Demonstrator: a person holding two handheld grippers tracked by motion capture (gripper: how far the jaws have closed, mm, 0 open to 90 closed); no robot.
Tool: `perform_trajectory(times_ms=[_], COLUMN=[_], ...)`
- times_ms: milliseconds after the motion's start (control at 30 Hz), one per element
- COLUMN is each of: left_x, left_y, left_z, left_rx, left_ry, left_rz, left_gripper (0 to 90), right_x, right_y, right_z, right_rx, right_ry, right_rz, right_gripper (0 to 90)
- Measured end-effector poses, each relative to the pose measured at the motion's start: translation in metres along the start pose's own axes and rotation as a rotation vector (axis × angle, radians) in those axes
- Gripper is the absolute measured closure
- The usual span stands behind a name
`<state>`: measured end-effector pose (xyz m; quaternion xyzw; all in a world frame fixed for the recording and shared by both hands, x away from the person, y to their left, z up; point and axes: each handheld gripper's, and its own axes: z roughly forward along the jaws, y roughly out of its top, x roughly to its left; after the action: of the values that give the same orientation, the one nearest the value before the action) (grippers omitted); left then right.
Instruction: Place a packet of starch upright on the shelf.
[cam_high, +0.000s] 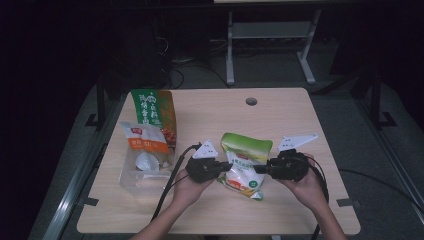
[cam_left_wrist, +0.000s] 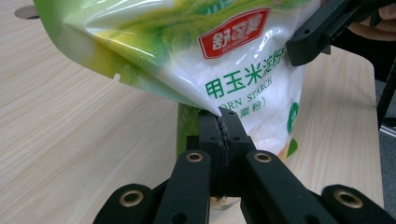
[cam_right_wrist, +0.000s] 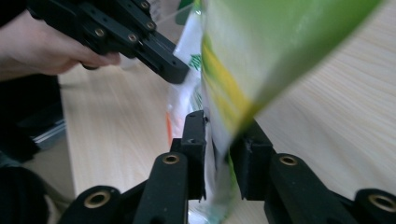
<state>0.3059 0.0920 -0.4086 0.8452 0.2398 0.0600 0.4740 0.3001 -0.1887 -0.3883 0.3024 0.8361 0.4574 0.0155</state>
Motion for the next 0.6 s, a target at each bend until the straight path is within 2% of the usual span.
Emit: perform_trajectory(times_ms=[167, 333, 467, 600], left_x=[-0.001, -0.001, -0.001, 0.000], left_y=[-0.001, -0.003, -0.003, -0.005], left_z=[-0.002, -0.003, -0.006, -0.012], left_rx=[0.004, 0.010, 0.020, 0.025], left_ry=[0.003, 0.000, 0.005, 0.008], left_rz=[0.006, 0.013, 0.022, 0.026], left_gripper=[89.7, 89.0, 84.9, 77.4], right_x=[0.002, 0.005, 0.006, 0.007], right_y=[0.009, 0.011, 0.012, 0.013], right_z=[0.006, 0.011, 0.011, 0.010], right_rx=[0.019, 0.033, 0.042, 0.036], right_ry=[-0.006, -0.015, -0.016, -0.006], right_rz=[-0.005, -0.015, -0.026, -0.018], right_gripper=[74.0, 85.0, 88.6, 89.3])
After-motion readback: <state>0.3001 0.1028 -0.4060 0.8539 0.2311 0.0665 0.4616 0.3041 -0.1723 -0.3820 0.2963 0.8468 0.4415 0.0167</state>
